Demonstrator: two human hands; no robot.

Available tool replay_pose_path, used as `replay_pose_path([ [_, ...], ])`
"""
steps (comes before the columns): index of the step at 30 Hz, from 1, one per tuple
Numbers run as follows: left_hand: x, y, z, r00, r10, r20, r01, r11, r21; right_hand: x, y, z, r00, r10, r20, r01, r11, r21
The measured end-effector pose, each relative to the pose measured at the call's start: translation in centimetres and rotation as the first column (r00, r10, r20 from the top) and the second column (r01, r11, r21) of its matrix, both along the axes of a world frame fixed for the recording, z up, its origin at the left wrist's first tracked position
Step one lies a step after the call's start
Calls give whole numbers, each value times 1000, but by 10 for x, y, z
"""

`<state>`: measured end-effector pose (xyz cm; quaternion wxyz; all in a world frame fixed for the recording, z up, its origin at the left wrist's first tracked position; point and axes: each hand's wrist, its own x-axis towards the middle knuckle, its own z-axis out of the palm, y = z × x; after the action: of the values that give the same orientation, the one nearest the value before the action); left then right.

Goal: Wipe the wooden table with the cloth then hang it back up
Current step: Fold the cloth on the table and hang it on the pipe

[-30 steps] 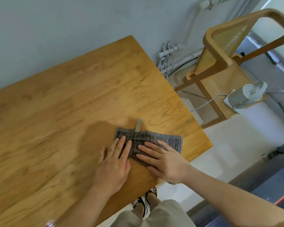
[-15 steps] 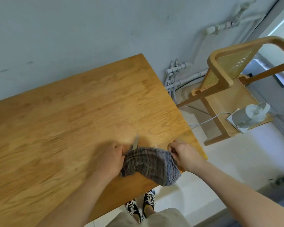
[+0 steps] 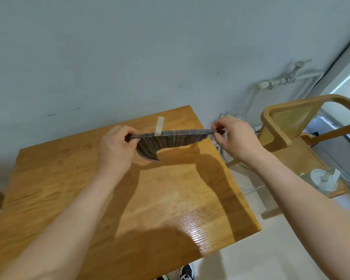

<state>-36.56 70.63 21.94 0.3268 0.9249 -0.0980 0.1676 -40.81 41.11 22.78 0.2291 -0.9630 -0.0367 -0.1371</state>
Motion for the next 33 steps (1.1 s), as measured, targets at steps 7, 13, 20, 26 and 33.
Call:
replay_pose_path([
  [7, -25, 17, -46, 992, -99, -78, 106, 991, 80, -26, 7, -55, 998, 23, -55, -28, 994, -103],
  [13, -99, 31, -131, 791, -159, -590, 376, 888, 265, -105, 8, -144, 904, 101, -415, -172, 976, -136],
  [20, -146, 40, -141, 568, -210, -796, 575, 793, 200, -166, 3, -162, 760, 180, -624, -297, 951, -88],
  [26, -146, 47, -135, 273, -227, -935, 632, 775, -3, -153, 3, -141, 478, 239, -845, -196, 967, 162],
  [33, -100, 40, -113, 593, -131, -794, 236, 972, 16, -102, -2, -140, 757, 17, -653, 150, 968, 199],
])
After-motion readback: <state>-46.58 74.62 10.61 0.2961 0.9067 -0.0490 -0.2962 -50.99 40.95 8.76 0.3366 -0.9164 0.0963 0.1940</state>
